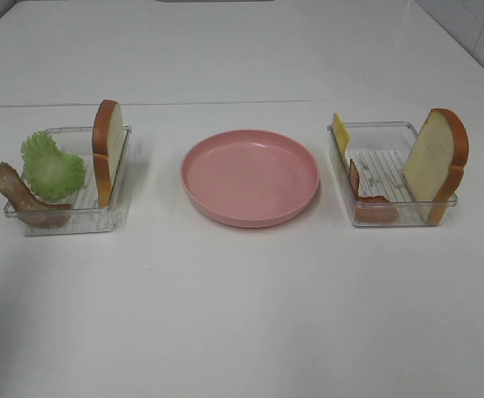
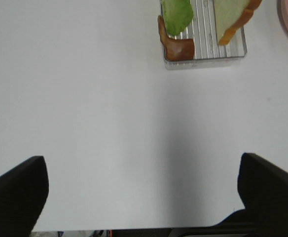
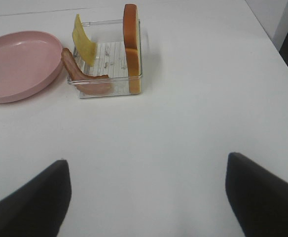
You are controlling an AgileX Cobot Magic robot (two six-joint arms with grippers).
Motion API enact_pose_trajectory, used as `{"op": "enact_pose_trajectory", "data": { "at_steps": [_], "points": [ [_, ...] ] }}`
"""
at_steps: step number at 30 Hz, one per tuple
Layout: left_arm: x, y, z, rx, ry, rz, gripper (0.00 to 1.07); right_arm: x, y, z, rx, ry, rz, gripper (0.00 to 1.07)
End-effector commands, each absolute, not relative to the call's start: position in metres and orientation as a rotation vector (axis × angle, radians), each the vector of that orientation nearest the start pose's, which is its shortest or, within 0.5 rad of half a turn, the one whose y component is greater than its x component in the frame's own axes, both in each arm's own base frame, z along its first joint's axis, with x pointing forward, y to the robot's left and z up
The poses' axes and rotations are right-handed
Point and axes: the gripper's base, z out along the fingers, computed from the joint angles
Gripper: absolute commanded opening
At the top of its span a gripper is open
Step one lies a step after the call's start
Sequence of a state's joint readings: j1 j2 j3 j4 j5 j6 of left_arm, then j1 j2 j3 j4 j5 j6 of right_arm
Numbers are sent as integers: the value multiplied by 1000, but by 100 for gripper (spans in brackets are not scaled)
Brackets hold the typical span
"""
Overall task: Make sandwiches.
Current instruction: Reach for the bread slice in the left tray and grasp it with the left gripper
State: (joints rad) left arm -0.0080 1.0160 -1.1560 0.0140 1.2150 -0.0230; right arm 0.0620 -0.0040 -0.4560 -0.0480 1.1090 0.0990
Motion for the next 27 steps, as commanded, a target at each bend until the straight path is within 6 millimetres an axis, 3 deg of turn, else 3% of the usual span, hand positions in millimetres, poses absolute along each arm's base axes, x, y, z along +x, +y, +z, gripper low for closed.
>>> {"op": "enact_pose_trajectory", "data": {
  "at_steps": [1,2,3,5,6,8,9,11,15,16,18,19,20,21,22,27],
  "points": [
    [218,-2,381,18,2720,9,102,-6,-5,261,44,2091,36,80],
    [250,-3,379,19,2747,8,102,-6,-5,261,44,2091,36,80],
    [250,-3,379,19,2747,8,102,-6,-5,261,44,2091,36,80],
    [289,-4,375,18,2768,-3,102,-6,-5,261,44,2091,36,80],
    [289,-4,375,18,2768,-3,102,-6,-5,261,44,2091,36,80],
    [320,-6,369,11,2781,-8,102,-6,-5,261,44,2091,36,80],
    [320,-6,369,11,2781,-8,102,-6,-5,261,44,2091,36,80],
    [345,-18,359,53,2798,-16,102,-6,-5,261,44,2091,36,80],
    [365,-35,344,98,2827,-27,102,-6,-5,261,44,2091,36,80],
    [378,-50,331,118,2851,-37,102,-6,-5,261,44,2091,36,80],
    [383,-56,326,122,2860,-41,102,-6,-5,261,44,2091,36,80],
    [395,-71,313,146,2881,-48,102,-6,-5,261,44,2091,36,80],
    [395,-71,313,146,2881,-48,102,-6,-5,261,44,2091,36,80],
    [405,-88,299,177,2903,-52,102,-6,-5,261,44,2091,36,80],
    [405,-88,299,177,2903,-52,102,-6,-5,261,44,2091,36,80],
    [425,-128,269,225,2934,-64,102,-6,-5,261,44,2091,36,80]
  ]
}}
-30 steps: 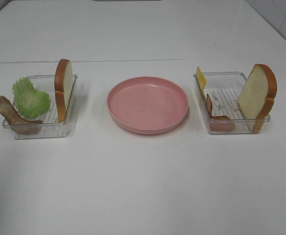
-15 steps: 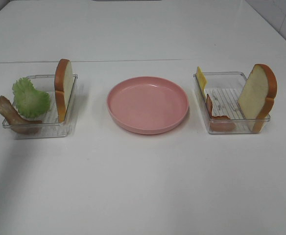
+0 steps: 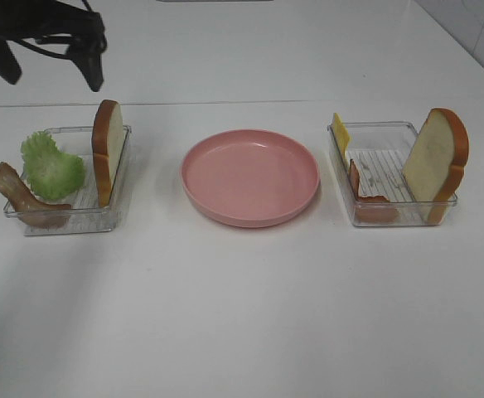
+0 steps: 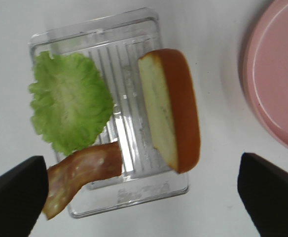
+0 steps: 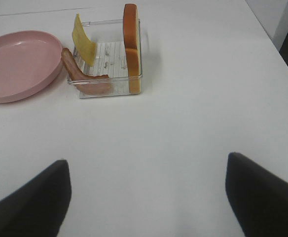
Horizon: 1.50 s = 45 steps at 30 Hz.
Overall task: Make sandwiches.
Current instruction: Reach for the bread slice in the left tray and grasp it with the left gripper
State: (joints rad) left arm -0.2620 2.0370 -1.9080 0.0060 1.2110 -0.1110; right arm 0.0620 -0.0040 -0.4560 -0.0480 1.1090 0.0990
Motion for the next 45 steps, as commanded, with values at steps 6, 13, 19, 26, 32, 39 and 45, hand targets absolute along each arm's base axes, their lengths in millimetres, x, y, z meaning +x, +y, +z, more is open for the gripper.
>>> {"op": "enact_pose_trajectory", "data": {
  "at_steps": [6,13,19,26,32,39,45],
  "points": [
    [438,-148,247,268,2935,-69,102,-6,-5,261,44,2091,36,80],
    [449,-157,214,270,2995,-68,102,-6,-5,261,44,2091,36,80],
    [451,-157,199,286,3021,-61,102,-6,-5,261,44,2091,36,80],
    [454,-158,188,298,3036,-53,102,-6,-5,261,44,2091,36,80],
    [455,-158,188,299,3018,-56,98,-6,-5,261,44,2091,36,80],
    [455,-158,188,311,3013,-53,34,-6,-5,261,44,2091,36,80],
    [456,-159,188,309,3011,-56,28,-6,-5,261,44,2091,36,80]
  ]
}}
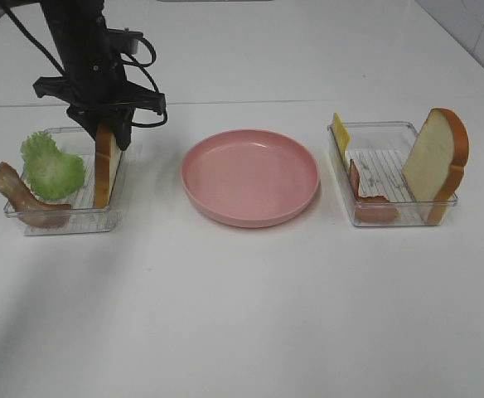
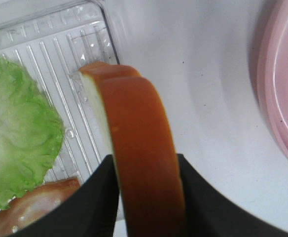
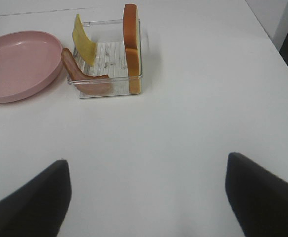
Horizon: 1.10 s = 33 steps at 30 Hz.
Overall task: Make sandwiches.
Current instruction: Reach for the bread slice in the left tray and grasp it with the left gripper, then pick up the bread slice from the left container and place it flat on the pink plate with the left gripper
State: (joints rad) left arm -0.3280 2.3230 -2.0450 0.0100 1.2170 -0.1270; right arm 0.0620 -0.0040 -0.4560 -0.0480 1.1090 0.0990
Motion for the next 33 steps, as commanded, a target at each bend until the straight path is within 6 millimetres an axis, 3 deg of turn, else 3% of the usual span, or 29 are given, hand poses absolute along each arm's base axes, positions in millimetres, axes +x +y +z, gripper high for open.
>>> {"op": "enact_pose_trajectory", "data": {
  "at_steps": [1,7,11,13,20,24,27,29,30,32,33],
  "points": [
    [456,-159,188,309,3011,-56,28,-6,-5,261,44,2091,36,80],
    [455,-159,188,301,3014,-60,28,-6,-5,261,44,2091,36,80],
    [455,-158,188,241,3025,-60,21,-6,-5,261,44,2091,36,80],
    [455,-158,188,223,3028,-56,0,-6,-5,261,44,2091,36,80],
    [455,-157,200,213,2991,-58,0,-6,-5,261,44,2091,36,80],
    [447,-148,226,145,2973,35,0,-6,-5,261,44,2091,36,80],
    [445,-147,235,137,2957,40,0,-6,-5,261,44,2091,36,80],
    [436,-144,269,97,2889,-10,0,-6,-5,261,44,2091,36,80],
    [436,-144,269,97,2889,-10,0,-6,-5,261,44,2091,36,80],
    [427,-144,296,94,2839,-79,0,-6,-5,261,44,2091,36,80],
    [427,-144,296,94,2839,-79,0,-6,-5,261,44,2091,36,80]
  ]
}}
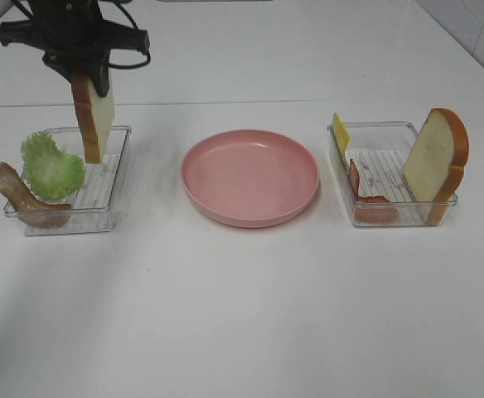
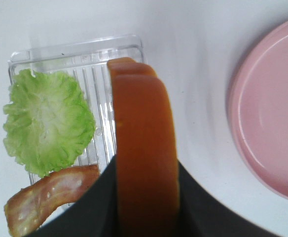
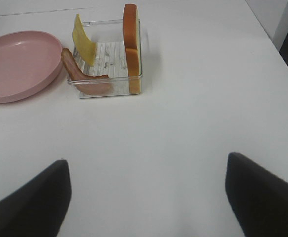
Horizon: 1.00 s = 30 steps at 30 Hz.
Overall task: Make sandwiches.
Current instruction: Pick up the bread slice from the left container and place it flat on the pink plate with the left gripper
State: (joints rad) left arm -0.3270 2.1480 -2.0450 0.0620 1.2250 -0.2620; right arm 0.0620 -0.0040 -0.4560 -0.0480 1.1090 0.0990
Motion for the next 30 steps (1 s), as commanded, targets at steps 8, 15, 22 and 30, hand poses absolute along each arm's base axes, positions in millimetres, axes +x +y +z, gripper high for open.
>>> {"op": "enact_pose_trajectory", "data": {
  "at_steps": [8,15,22,30],
  "points": [
    [423,-161,323,169,2684,-387,0,-6,-5,261,44,2091,36,80],
    [447,-195,286,125,2609,-809,0,-6,-5,261,44,2091,36,80],
    [462,-237,207,88,2642,-1144,0,-6,-5,261,44,2091,36,80],
    [460,-269,160,78,2660,-1122,0,-6,-5,261,44,2091,36,80]
  ]
}}
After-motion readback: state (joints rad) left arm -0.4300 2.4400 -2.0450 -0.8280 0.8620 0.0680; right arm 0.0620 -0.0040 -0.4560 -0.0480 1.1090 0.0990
